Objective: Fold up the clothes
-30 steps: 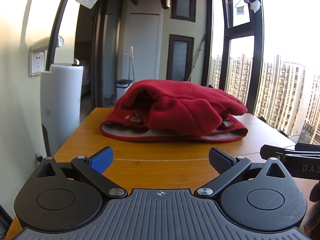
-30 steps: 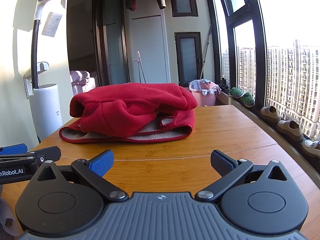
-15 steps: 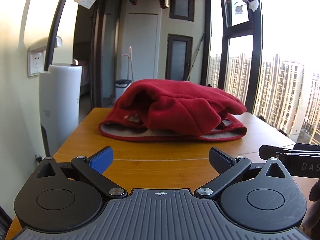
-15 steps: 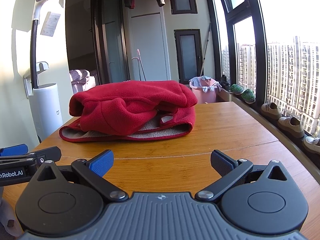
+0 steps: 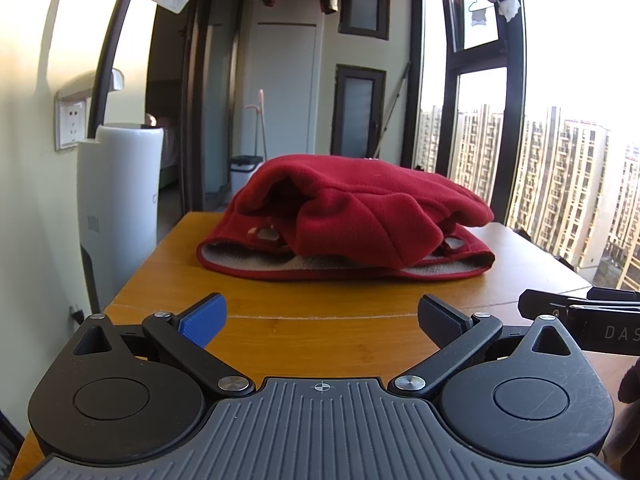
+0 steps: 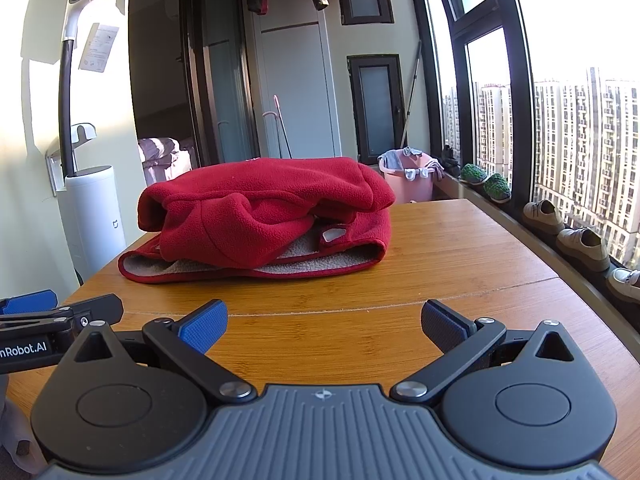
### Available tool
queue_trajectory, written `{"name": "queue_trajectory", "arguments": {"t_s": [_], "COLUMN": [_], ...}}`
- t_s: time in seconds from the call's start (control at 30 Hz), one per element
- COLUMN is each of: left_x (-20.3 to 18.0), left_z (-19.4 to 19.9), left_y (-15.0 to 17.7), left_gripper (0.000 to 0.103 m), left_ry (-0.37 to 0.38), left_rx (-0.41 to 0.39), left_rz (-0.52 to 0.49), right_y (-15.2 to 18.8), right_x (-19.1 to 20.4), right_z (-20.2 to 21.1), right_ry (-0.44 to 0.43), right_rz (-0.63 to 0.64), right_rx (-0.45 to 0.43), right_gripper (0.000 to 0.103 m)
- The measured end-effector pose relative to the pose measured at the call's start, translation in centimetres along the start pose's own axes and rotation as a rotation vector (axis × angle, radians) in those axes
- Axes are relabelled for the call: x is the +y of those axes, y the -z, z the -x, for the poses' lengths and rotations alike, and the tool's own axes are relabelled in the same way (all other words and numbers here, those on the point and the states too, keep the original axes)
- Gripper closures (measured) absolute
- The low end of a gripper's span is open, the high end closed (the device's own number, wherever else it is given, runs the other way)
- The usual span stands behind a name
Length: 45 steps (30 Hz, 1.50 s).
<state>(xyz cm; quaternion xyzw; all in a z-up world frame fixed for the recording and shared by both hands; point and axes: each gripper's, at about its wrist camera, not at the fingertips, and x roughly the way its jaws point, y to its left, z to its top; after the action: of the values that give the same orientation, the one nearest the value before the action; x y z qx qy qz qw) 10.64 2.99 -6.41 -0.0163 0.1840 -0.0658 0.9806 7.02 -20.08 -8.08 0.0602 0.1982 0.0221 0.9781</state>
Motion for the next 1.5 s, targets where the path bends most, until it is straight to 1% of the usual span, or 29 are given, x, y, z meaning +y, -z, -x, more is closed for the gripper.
{"name": "queue_trajectory", "arguments": {"t_s": [1.5], "left_x": [0.06], "left_z": [0.05], "left_y": [0.05], "left_gripper": [0.0], "left_ry": [-0.003], "left_rx": [-0.005], "left_rz": [-0.002], "right_y": [0.1], "right_x": [-0.18], "right_z": [-0.16], "right_ry": [-0.001], "right_rz": [-0.021], "right_rx": [0.003], "right_gripper": [0.0]}}
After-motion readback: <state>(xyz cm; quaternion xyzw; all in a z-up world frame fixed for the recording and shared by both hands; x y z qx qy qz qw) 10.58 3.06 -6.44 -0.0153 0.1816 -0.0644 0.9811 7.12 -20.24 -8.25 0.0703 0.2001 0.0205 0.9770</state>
